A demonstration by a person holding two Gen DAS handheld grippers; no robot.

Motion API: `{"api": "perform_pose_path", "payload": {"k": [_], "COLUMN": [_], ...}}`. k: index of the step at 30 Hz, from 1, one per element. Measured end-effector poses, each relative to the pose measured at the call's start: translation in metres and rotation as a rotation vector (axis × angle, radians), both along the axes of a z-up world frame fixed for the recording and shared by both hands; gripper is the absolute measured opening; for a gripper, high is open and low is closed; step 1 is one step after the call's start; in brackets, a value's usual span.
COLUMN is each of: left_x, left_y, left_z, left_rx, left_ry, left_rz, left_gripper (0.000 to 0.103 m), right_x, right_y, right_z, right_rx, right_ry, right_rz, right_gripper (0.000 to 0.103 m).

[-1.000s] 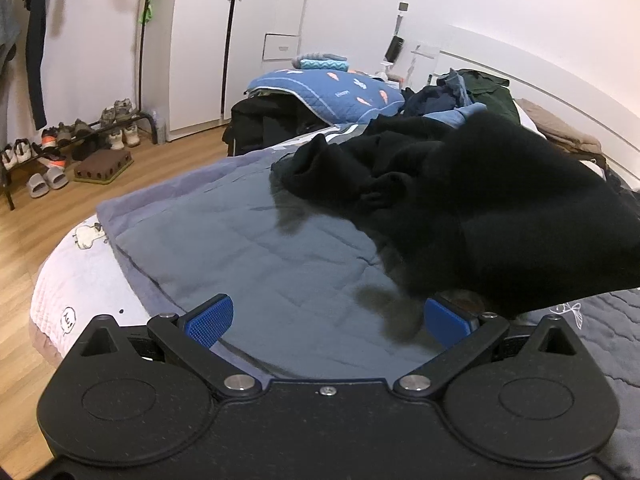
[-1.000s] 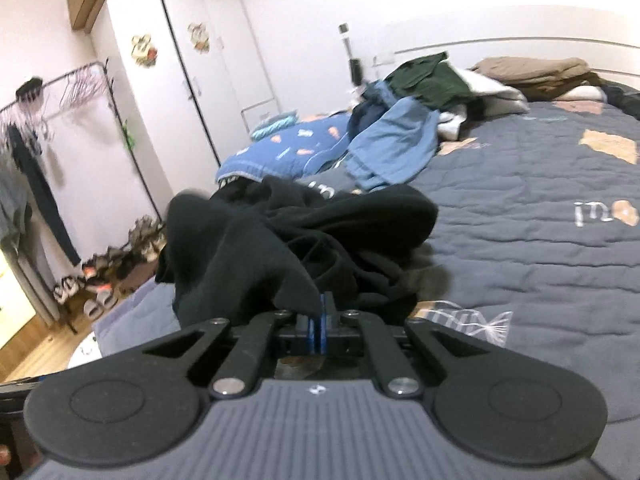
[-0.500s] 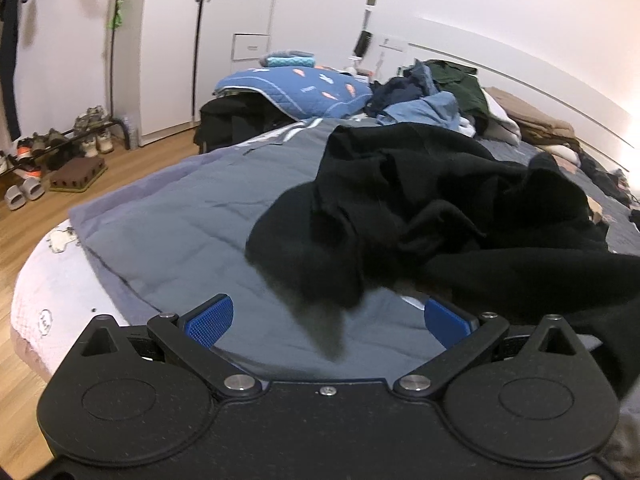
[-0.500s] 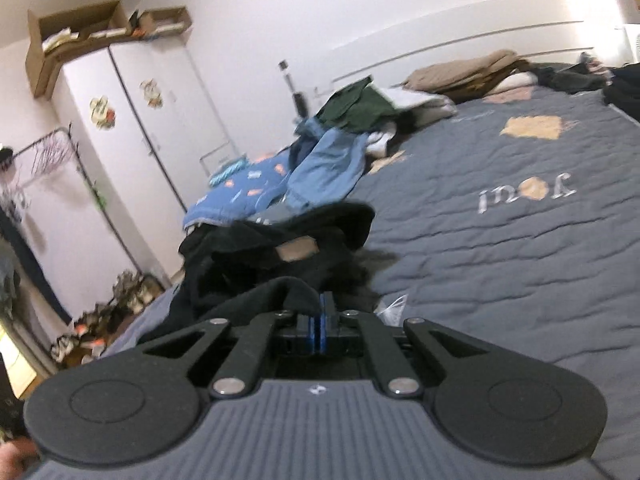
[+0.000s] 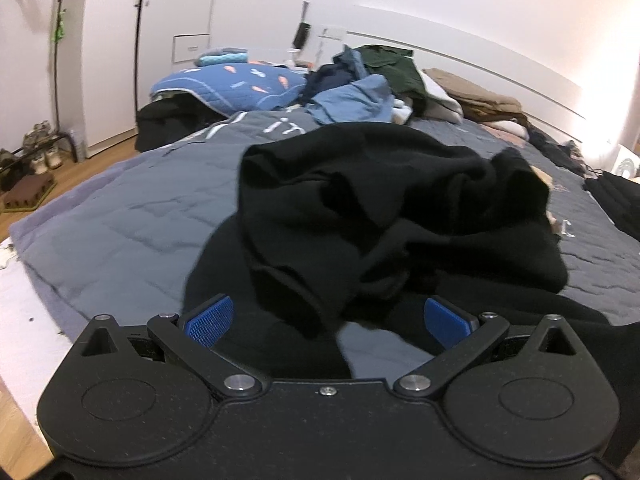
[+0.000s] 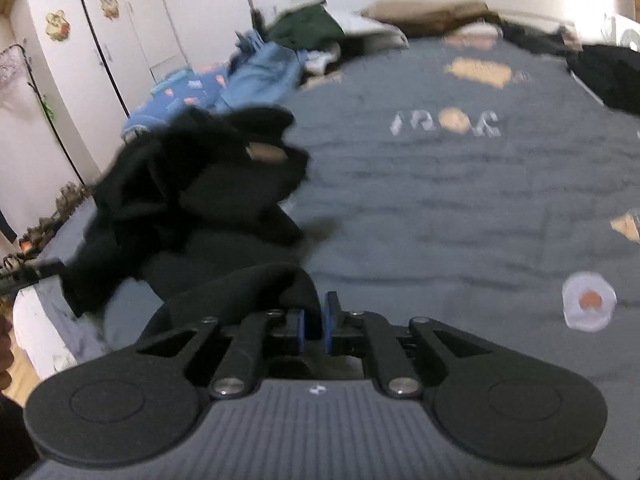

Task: Fold clothes
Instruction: 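Grasp another edge of the sweatshirt with the left gripper while the right gripper holds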

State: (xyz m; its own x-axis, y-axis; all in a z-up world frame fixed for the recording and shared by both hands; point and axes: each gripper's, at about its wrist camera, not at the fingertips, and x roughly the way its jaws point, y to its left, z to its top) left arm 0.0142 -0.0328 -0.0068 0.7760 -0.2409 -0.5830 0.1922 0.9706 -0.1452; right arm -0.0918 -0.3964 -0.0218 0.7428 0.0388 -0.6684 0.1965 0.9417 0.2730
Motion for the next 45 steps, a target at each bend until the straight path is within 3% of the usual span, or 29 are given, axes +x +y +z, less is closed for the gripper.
{"api": "perform_pose_path", "payload": {"k": [1, 3, 5, 14, 21, 24, 28, 34, 40, 45], "left_x": [0.0, -0.001, -0.003, -0.004, -0.005, -0.005, -0.004, -0.003, 0.001, 0.009], "left_y": [-0.005, -0.014, -0.024, -0.062, -0.081, -0.089, -0.092, -0.092, -0.093, -0.094], "left_z": [0.0, 0.001, 0.0, -0.004, -0.006, -0.008, -0.009, -0.011, -0.014, -0.017], "left_rx": [0.001, 0.002, 0.012, 0.056, 0.059, 0.074, 0.076, 0.077, 0.098, 0.083], "left_ry": [-0.004, -0.012, -0.027, -0.056, -0.072, -0.076, -0.077, -0.066, -0.061, -0.045], "left_rz": [-0.008, -0.023, -0.038, -0.111, -0.135, -0.15, -0.146, -0.141, -0.145, -0.128], "left_gripper": [0.103, 0.103, 0.103, 0.103, 0.103, 0.103, 0.103, 0.103, 0.103, 0.103], "right_x": [-0.004, -0.014, -0.018, -0.044, -0.034, -0.007, 0.034, 0.084, 0.108, 0.116], "right_y": [-0.005, -0.013, -0.014, -0.01, -0.039, -0.035, -0.025, -0.027, -0.037, -0.026], "right_z": [0.001, 0.008, 0.015, 0.054, 0.054, 0.054, 0.043, 0.002, -0.037, -0.044], "right_rx": [0.017, 0.032, 0.017, -0.136, -0.071, -0.026, 0.031, 0.191, 0.3, 0.343], "right_ry": [-0.01, -0.049, -0.081, -0.133, -0.196, -0.225, -0.246, -0.233, -0.19, -0.207], "right_rz": [-0.01, -0.026, -0.021, 0.092, -0.059, -0.045, 0.014, 0.067, 0.022, 0.079], "right_gripper": [0.019, 0.035, 0.044, 0.051, 0.057, 0.059, 0.063, 0.066, 0.066, 0.066]}}
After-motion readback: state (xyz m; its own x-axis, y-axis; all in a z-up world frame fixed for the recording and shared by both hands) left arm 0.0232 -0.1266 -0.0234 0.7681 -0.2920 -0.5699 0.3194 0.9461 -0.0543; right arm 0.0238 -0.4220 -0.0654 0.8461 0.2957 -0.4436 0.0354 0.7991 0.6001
